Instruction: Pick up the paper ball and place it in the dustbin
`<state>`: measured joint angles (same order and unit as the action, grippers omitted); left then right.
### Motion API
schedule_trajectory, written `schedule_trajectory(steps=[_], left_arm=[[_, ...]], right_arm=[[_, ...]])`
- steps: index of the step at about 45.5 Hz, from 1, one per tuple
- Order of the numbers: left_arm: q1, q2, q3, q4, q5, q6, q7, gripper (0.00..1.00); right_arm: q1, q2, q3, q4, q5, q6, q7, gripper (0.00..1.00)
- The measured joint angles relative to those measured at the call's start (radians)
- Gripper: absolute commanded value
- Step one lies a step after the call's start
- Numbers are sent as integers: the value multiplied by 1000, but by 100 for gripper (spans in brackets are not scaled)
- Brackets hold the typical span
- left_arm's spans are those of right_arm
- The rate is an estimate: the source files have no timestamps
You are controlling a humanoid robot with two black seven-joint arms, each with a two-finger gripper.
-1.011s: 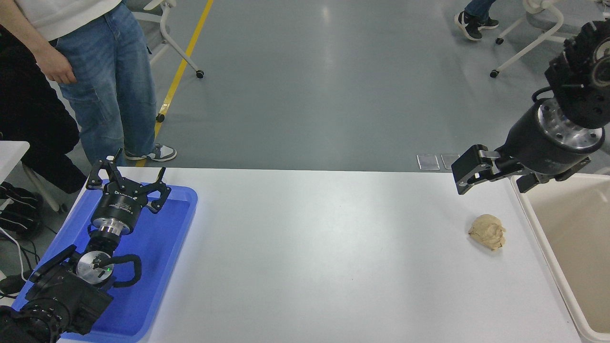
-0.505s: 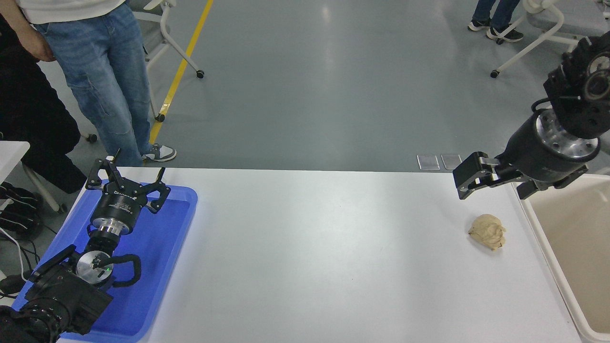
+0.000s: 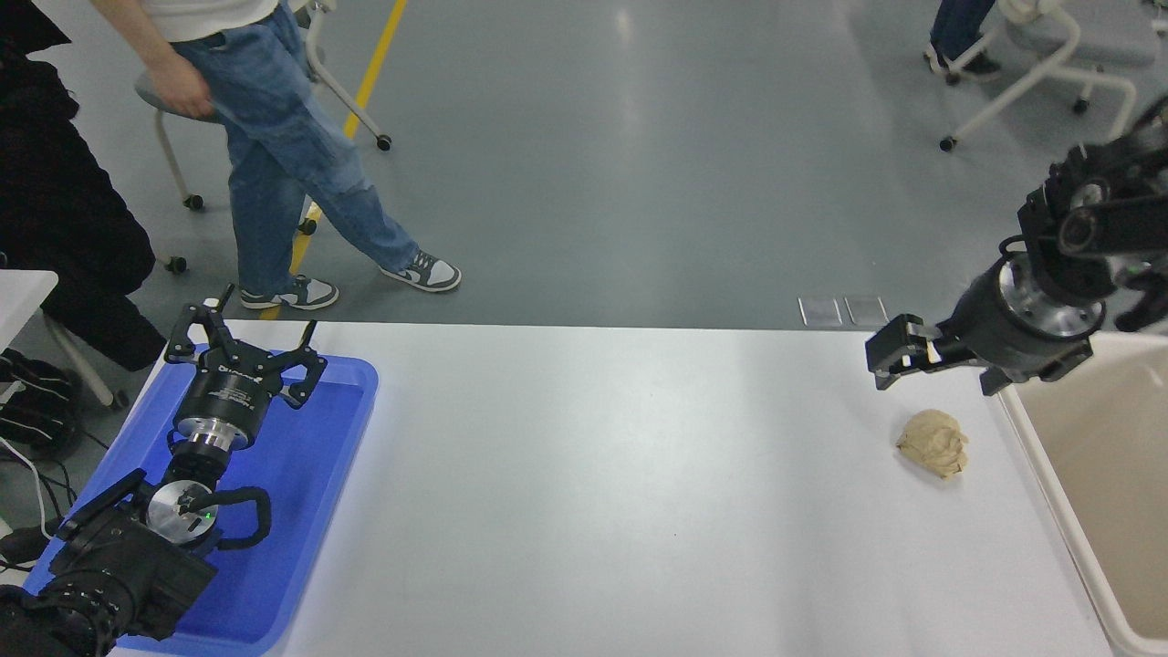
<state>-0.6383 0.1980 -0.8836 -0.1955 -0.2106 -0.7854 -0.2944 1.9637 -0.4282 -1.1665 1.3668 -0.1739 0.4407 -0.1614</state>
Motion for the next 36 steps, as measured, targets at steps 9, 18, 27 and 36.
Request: schedule_trajectory(steps=[9,18,27,36], left_arm=[[0,0,0,0,0,0,0,100],[0,0,0,0,-1,0,0,100],[0,0,0,0,-1,0,0,100],[0,0,0,1,-1,0,0,100]], right_arm=[[-222,18,42,-226,-6,-27,5,100],[-461,61,105,-485,-10,-33,10,100],[-655,116,152,-700,-12,-35,13,100],[-772,150,177,-843,-12,-40,15,100]])
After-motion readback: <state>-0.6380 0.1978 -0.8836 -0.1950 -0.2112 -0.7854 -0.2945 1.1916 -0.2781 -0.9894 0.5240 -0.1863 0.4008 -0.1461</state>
